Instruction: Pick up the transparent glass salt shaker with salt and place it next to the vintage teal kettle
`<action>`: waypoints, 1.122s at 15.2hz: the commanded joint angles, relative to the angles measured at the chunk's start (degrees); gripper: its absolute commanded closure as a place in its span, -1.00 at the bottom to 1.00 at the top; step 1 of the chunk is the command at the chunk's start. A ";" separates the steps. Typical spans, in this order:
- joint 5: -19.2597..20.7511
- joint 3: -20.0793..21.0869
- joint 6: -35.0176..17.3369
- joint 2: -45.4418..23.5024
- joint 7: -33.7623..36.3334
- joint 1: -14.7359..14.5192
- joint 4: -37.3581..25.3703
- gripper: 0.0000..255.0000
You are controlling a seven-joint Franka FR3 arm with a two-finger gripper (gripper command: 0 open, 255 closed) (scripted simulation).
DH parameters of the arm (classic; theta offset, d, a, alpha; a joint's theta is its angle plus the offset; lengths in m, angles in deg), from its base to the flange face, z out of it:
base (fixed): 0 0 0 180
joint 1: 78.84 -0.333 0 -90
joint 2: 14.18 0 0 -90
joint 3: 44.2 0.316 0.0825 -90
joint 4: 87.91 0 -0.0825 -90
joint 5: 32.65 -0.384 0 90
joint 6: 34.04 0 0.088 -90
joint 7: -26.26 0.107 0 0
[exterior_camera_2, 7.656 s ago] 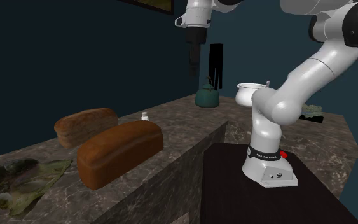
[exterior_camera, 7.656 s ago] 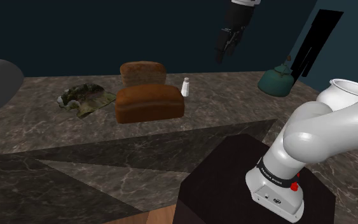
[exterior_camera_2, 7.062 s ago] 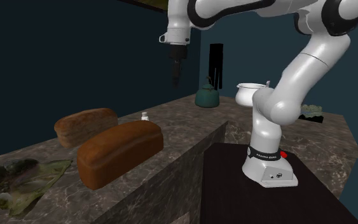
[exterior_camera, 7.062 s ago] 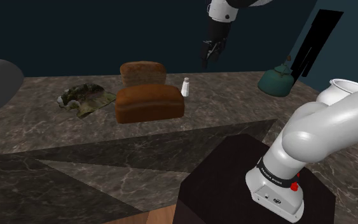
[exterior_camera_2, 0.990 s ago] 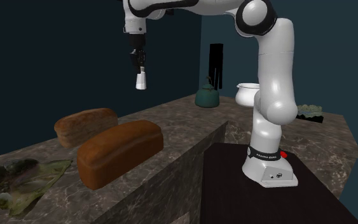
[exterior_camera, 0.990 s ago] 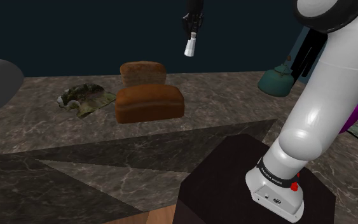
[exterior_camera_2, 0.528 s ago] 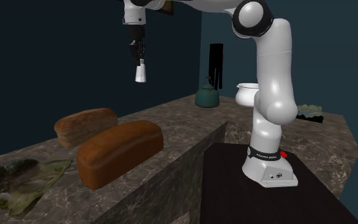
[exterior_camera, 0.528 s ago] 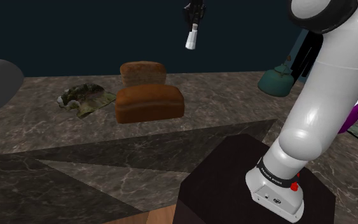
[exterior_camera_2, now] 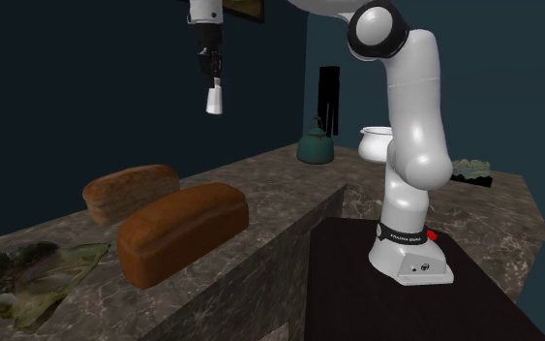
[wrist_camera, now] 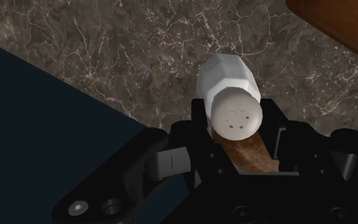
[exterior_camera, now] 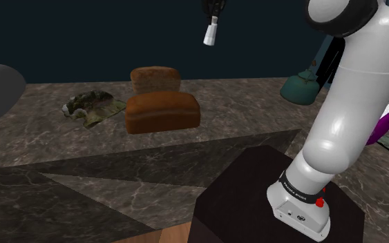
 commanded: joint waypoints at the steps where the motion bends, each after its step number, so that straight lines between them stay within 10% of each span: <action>1: 0.04 -0.61 -0.79 2.35 -1.52 0.93 2.98 1.00; 17: 1.20 -10.18 -6.23 16.75 -20.54 10.56 21.04 1.00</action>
